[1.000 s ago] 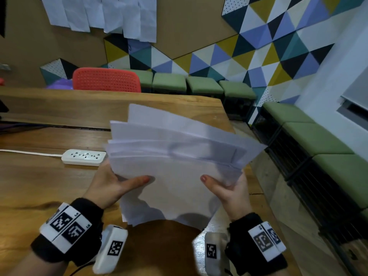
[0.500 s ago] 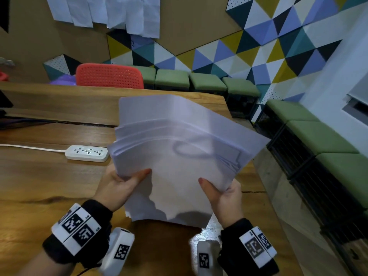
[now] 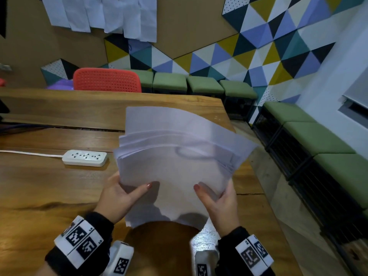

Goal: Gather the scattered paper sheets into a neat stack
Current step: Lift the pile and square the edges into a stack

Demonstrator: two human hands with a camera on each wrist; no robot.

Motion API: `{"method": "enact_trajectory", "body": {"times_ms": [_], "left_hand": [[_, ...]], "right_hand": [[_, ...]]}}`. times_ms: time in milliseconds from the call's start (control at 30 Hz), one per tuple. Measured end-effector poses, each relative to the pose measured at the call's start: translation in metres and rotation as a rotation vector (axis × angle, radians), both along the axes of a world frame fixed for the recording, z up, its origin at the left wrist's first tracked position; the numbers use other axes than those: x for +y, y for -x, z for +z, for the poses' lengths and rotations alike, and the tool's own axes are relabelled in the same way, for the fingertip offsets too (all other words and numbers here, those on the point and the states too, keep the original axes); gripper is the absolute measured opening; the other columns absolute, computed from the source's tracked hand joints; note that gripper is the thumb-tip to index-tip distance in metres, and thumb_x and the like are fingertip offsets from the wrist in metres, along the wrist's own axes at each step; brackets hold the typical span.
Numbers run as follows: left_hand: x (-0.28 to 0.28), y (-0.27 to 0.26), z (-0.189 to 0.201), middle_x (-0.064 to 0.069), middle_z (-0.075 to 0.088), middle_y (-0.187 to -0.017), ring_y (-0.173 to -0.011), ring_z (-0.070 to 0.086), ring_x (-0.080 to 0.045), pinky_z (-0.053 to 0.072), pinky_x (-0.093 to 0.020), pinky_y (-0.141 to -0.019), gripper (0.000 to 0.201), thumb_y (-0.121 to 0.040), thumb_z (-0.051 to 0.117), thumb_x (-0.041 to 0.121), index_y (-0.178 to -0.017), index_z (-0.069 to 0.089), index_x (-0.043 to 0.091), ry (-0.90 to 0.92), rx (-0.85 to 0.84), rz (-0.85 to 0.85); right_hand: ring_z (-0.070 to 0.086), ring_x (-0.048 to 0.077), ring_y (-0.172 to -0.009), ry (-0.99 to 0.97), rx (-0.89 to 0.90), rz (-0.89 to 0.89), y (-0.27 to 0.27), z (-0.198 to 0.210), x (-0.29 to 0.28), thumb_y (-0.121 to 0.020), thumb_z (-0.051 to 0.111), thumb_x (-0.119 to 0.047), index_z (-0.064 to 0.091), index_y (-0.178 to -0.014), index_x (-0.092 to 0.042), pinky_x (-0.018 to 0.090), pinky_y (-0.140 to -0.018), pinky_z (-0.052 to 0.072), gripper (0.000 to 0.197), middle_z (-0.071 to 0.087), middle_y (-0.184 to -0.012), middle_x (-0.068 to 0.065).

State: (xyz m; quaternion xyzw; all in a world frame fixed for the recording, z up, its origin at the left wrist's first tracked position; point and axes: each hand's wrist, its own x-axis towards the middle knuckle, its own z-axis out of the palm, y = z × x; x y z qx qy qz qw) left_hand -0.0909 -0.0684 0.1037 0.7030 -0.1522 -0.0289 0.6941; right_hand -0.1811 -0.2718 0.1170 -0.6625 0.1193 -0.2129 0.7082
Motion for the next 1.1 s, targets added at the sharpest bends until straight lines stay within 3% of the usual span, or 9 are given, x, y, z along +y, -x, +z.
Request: {"method": "enact_trajectory", "body": {"times_ms": [100,267,367,500,633,767,833,967,1100], "left_hand": [[0.001,0.002,0.021,0.014,0.066,-0.096,-0.095,0.063,0.001,0.053,-0.013,-0.070,0.073,-0.034,0.078,0.068,-0.098,0.056,0.042,0.069,-0.124,0.060],[-0.006,0.005,0.058,0.037,0.057,-0.110,-0.097,0.060,0.011,0.050,-0.010,-0.079,0.082,-0.062,0.072,0.020,-0.131,0.027,0.016,0.108,-0.469,0.057],[-0.009,0.005,0.060,0.028,0.055,-0.121,-0.105,0.057,0.011,0.045,-0.006,-0.086,0.095,-0.067,0.074,0.005,-0.141,0.014,0.002,0.044,-0.615,0.085],[-0.004,0.004,0.056,-0.022,0.046,-0.129,-0.120,0.051,-0.025,0.045,-0.027,-0.099,0.097,-0.069,0.070,0.026,-0.142,0.008,0.044,-0.001,-0.669,0.187],[-0.007,0.007,0.056,0.016,0.042,-0.137,-0.126,0.043,-0.006,0.035,-0.024,-0.106,0.071,-0.074,0.066,0.023,-0.136,0.030,0.023,-0.103,-0.772,0.210],[-0.005,0.005,0.053,0.009,0.054,-0.114,-0.109,0.052,-0.008,0.041,-0.023,-0.096,0.039,-0.077,0.064,0.021,-0.113,0.051,0.014,-0.130,-0.773,0.217],[-0.002,0.005,0.051,0.018,0.050,-0.118,-0.109,0.051,-0.005,0.042,-0.021,-0.095,0.048,-0.075,0.065,0.023,-0.118,0.044,0.024,-0.087,-0.745,0.247],[-0.002,0.008,0.058,-0.004,0.046,-0.126,-0.118,0.047,-0.020,0.036,-0.026,-0.103,0.071,-0.073,0.067,0.023,-0.135,0.031,0.019,-0.214,-0.809,0.226],[0.001,0.006,0.059,0.001,0.054,-0.112,-0.108,0.052,-0.017,0.046,-0.030,-0.094,0.041,-0.078,0.062,0.028,-0.115,0.054,0.013,-0.272,-0.762,0.258]], "right_hand": [[0.065,-0.004,-0.091,0.031,-0.155,-0.028,0.003,0.034,-0.001,-0.067,0.072,-0.013,0.044,-0.119,-0.026,0.009,-0.069,0.051,0.061,0.068,-0.099,-0.014],[0.058,0.014,-0.108,0.067,-0.247,-0.185,-0.005,0.077,-0.001,-0.063,0.063,-0.066,0.045,-0.127,-0.025,0.030,-0.092,0.046,0.077,0.058,-0.117,0.003],[0.063,0.012,-0.070,-0.054,-0.236,-0.199,-0.013,0.080,-0.005,-0.076,0.060,-0.048,0.064,-0.086,-0.026,0.023,-0.063,0.050,0.025,0.066,-0.075,-0.008],[0.059,-0.004,-0.056,-0.030,-0.217,-0.154,-0.016,0.077,-0.007,-0.082,0.061,-0.012,0.064,-0.072,-0.016,0.009,-0.050,0.044,0.012,0.065,-0.058,-0.015],[0.060,0.006,-0.071,-0.014,-0.174,-0.161,-0.016,0.069,-0.003,-0.071,0.059,-0.021,0.066,-0.080,-0.017,0.013,-0.055,0.046,0.012,0.066,-0.077,-0.005],[0.060,0.011,-0.082,-0.006,-0.150,-0.209,-0.016,0.065,-0.003,-0.070,0.059,-0.022,0.063,-0.089,-0.023,0.021,-0.067,0.049,0.019,0.066,-0.089,0.001],[0.059,0.012,-0.086,0.035,-0.142,-0.220,-0.014,0.062,-0.002,-0.073,0.058,-0.025,0.062,-0.090,-0.027,0.026,-0.073,0.048,0.017,0.065,-0.091,0.000],[0.059,0.021,-0.088,0.113,-0.147,-0.202,-0.011,0.058,0.004,-0.075,0.058,-0.035,0.062,-0.088,-0.033,0.041,-0.078,0.050,0.014,0.062,-0.089,-0.007],[0.058,0.008,-0.069,0.063,-0.161,-0.211,-0.011,0.053,0.000,-0.079,0.059,-0.027,0.063,-0.085,-0.030,0.025,-0.061,0.049,0.008,0.058,-0.076,-0.006]]}}
